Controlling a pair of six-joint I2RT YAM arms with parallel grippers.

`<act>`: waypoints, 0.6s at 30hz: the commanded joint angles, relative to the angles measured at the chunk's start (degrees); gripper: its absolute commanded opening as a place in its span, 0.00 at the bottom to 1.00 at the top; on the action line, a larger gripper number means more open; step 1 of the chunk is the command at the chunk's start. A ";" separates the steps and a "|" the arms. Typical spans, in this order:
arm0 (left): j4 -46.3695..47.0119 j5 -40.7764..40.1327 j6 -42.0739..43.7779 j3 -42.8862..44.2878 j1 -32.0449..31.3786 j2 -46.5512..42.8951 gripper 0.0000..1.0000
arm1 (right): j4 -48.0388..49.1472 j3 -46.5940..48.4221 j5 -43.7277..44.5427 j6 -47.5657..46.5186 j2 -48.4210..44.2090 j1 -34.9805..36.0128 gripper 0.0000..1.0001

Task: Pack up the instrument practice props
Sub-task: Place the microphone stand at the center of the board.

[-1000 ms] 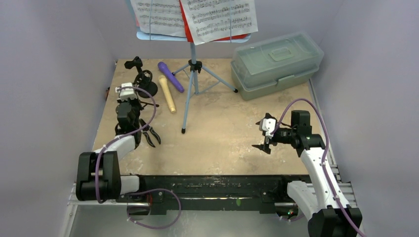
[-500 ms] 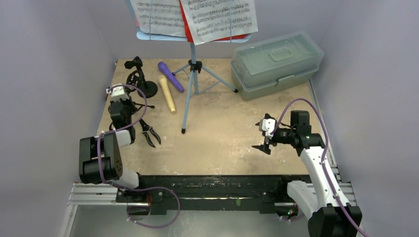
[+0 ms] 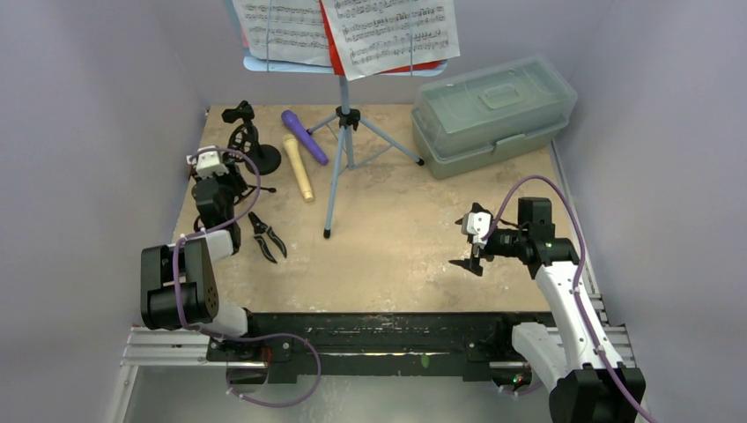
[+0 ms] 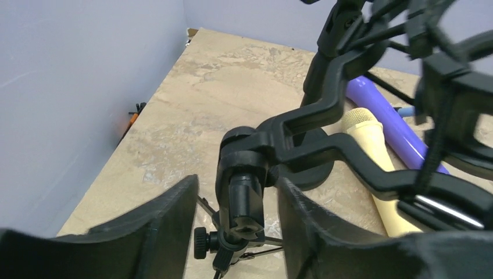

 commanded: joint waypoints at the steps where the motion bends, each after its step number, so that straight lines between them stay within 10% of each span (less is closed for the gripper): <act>1: 0.39 -0.90 -0.63 2.47 -1.10 -3.45 0.56 | -0.20 0.37 -1.25 -0.88 0.22 -0.18 0.99; 8: -5.62 -10.20 2.25 1.42 -6.28 -11.25 0.83 | -0.20 0.37 -1.03 -0.88 0.04 -0.17 0.99; 18: -19.81 -19.72 3.33 3.62 -11.45 -17.77 0.91 | -0.29 0.37 -0.94 -0.89 -0.29 -0.16 0.99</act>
